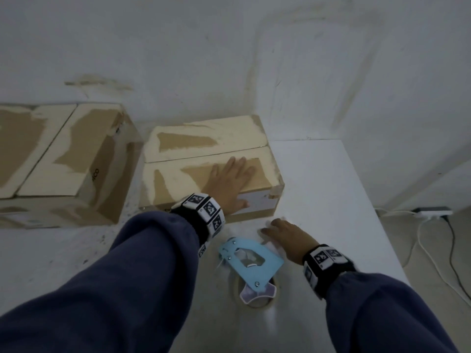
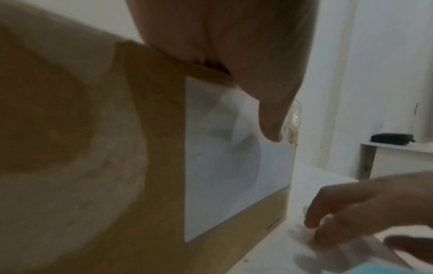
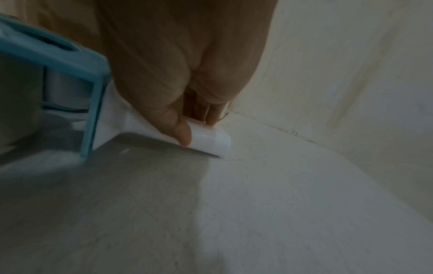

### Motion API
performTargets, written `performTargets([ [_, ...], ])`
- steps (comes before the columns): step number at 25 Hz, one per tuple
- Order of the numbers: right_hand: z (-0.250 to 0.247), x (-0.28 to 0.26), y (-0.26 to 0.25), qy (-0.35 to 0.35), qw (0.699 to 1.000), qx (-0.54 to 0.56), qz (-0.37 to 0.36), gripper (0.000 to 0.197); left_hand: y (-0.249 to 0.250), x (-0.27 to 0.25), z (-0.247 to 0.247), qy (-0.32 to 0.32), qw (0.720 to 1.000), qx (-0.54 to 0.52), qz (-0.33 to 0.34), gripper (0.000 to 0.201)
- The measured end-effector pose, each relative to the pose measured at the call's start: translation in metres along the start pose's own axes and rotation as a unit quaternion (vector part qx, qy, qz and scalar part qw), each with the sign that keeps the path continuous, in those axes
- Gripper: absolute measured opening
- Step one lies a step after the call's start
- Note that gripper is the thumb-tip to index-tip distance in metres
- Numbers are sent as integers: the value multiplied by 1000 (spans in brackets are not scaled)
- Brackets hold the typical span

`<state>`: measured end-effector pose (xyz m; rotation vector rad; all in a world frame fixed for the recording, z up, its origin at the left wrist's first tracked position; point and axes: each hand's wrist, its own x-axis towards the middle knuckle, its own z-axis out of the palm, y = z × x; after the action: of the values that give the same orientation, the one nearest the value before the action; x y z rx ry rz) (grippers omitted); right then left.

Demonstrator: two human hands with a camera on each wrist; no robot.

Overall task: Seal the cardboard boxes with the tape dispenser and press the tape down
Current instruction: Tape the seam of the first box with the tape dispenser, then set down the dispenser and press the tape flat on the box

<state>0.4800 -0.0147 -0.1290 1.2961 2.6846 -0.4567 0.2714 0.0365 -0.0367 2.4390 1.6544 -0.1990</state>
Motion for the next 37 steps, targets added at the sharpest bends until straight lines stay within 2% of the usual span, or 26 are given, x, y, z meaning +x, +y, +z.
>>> performTargets([
  [1,-3,-2,1,2,999,21,38,58,-1,1,0,-2,1000,2,10,85],
  [2,-6,-3,-1,36,994,70,73,56,-2,2,-2,-6,1000,-1,17,84],
  [4,-16,-2,-9,186,966,130,127,36,-4,-1,-5,-6,1000,-8,24,83],
  [6,-30,1,-21,343,918,138,143,18,-9,-9,-7,16,999,-30,13,82],
  [7,-41,7,-26,395,899,136,134,18,-14,-16,-8,45,997,-59,-2,81],
  [9,-66,21,-40,443,876,130,141,22,-31,-33,-9,138,980,-134,-44,74],
  [11,-83,38,-43,407,884,142,179,35,-55,-50,-5,233,954,-171,-79,68],
  [12,-86,46,-43,370,894,160,197,42,-70,-58,0,248,950,-167,-95,69],
  [15,-77,60,-36,300,901,230,214,51,-104,-80,20,191,955,-165,-153,83],
  [17,-74,59,-39,307,888,262,222,52,-113,-89,32,181,939,-232,-176,84],
  [19,-74,57,-46,345,858,299,234,48,-116,-90,36,204,902,-335,-181,76],
  [21,-76,53,-50,384,818,350,246,43,-116,-89,34,229,859,-416,-190,77],
  [24,-81,49,-51,394,753,455,264,45,-124,-88,29,220,805,-517,-192,84],
  [26,-88,46,-47,392,729,492,269,43,-136,-90,20,210,766,-582,-176,73],
  [27,-93,44,-45,387,724,502,272,43,-143,-91,12,203,764,-590,-161,63],
  [29,-101,40,-39,365,730,507,279,42,-160,-89,-3,175,786,-577,-139,41],
  [31,-106,34,-30,332,764,474,286,37,-175,-85,-14,139,811,-549,-148,26],
  [32,-110,32,-24,314,782,457,286,33,-183,-80,-18,119,832,-519,-155,21],
  [33,-115,31,-22,295,795,448,282,29,-191,-77,-21,90,857,-481,-162,20],
  [34,-120,32,-18,277,806,443,279,25,-199,-71,-24,61,877,-448,-165,30],
  [37,-133,41,-10,202,843,419,270,25,-212,-57,-35,8,893,-406,-195,63],
])
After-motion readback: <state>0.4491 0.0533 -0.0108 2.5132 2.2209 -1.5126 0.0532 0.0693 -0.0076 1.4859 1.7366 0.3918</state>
